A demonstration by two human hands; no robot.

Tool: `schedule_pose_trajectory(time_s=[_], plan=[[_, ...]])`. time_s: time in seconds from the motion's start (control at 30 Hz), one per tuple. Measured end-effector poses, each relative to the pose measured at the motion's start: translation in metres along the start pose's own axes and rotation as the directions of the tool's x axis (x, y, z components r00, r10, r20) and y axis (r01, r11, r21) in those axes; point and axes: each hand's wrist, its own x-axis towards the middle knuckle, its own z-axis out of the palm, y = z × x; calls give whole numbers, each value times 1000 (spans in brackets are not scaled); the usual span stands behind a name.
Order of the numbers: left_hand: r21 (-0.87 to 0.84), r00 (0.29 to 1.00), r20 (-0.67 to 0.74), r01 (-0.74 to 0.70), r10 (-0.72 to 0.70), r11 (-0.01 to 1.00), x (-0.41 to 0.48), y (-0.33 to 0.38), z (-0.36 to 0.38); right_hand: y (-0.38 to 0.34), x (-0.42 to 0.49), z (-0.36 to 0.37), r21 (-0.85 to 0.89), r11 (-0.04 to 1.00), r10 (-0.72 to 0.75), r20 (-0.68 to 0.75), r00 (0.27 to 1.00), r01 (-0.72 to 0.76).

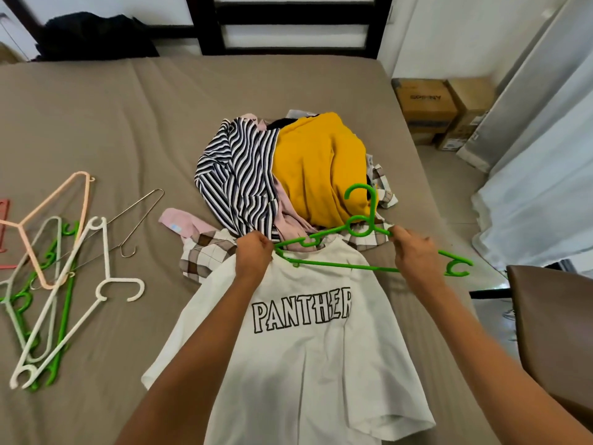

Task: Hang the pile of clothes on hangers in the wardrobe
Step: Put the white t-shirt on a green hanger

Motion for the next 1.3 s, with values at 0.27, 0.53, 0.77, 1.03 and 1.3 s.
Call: schedule_pose_trajectory(time_s=[0.27, 0.53, 0.77, 1.03, 1.3], plan=[[-32, 997, -34, -67, 66, 997, -4, -3, -10, -2, -1, -3, 38, 992, -118, 48, 992, 116], [-258, 965, 219, -82, 141, 963, -25, -4, -11, -53, 1, 16, 49, 996, -81, 73, 994, 78], [-105, 959, 139, -235, 248, 966, -27, -24, -46, -50, -11, 6, 216, 948, 223, 81, 972, -235], [231, 947, 306, -170, 94, 958, -28, -37, -55, -64, -31, -6, 92, 988, 136, -104, 985, -127], [-143, 865, 193, 493, -464, 858, -58, -53, -11, -69, -36, -12, 97, 990, 113, -98, 989, -104]])
